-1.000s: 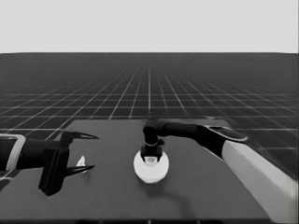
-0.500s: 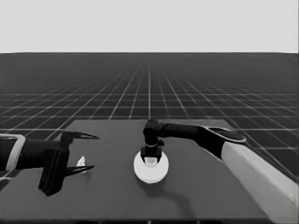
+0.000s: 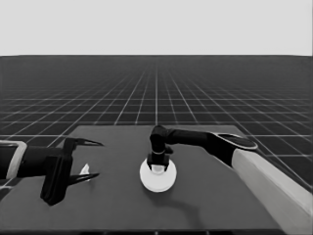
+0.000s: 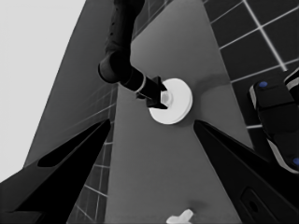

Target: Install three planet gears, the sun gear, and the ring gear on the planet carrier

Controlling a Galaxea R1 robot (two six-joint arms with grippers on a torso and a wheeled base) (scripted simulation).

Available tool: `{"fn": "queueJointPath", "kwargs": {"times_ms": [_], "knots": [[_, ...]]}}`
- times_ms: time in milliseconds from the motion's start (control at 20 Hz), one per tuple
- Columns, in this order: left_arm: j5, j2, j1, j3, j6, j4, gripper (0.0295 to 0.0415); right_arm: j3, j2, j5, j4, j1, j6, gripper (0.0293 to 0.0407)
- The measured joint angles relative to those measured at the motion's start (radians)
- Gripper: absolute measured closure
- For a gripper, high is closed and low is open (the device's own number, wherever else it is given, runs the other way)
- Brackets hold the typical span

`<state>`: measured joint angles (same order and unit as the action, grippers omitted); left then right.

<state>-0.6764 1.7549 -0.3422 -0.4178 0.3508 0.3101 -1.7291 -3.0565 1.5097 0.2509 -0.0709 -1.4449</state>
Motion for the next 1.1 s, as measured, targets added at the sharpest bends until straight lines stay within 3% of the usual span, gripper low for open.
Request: {"fn": "queueJointPath", "kwargs": {"times_ms": [1100], "knots": [[0.000, 0.000, 0.000, 0.000, 0.000, 0.000, 0.0326, -0.002, 0.002, 0.001, 0.000, -0.006, -0.192, 0.0352]]}}
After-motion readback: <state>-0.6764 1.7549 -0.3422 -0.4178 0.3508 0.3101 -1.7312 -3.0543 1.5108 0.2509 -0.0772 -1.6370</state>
